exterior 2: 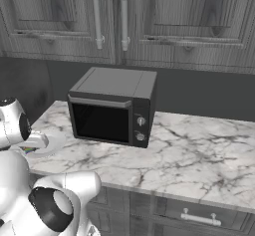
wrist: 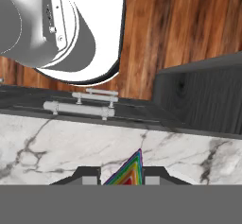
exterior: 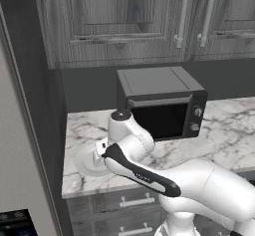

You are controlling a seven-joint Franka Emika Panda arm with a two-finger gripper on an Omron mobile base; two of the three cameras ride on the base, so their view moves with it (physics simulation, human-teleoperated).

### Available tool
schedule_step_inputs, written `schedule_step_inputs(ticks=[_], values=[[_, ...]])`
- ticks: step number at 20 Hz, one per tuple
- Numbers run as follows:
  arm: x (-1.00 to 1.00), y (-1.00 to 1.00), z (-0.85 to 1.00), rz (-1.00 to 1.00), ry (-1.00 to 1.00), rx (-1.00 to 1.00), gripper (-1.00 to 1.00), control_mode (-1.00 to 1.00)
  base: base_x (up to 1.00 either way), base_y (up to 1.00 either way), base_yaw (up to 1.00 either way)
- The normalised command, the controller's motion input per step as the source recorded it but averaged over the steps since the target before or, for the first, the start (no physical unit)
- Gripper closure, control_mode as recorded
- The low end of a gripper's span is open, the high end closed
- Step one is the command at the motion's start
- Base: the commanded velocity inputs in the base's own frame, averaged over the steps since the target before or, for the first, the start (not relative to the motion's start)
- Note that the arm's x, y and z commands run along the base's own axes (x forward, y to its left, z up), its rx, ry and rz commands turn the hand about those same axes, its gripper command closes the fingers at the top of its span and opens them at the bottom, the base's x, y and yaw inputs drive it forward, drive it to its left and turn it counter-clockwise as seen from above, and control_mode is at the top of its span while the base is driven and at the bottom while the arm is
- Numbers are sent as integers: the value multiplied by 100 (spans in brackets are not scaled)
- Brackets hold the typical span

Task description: Take the baked cake out of the oven and place it on the plate for cooling. Then close the oven door.

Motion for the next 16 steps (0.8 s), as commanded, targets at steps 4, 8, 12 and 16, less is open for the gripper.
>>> schedule_step_inputs(ticks=[4, 8, 12, 16], values=[[49, 50, -6, 0, 9, -21, 100, -100, 0, 0, 0], [62, 14, -14, 0, 14, -8, 100, -100, 0, 0, 0], [57, 0, -18, 0, 9, 0, 100, -100, 0, 0, 0], [17, 8, -29, 0, 3, 0, 100, -100, 0, 0, 0]])
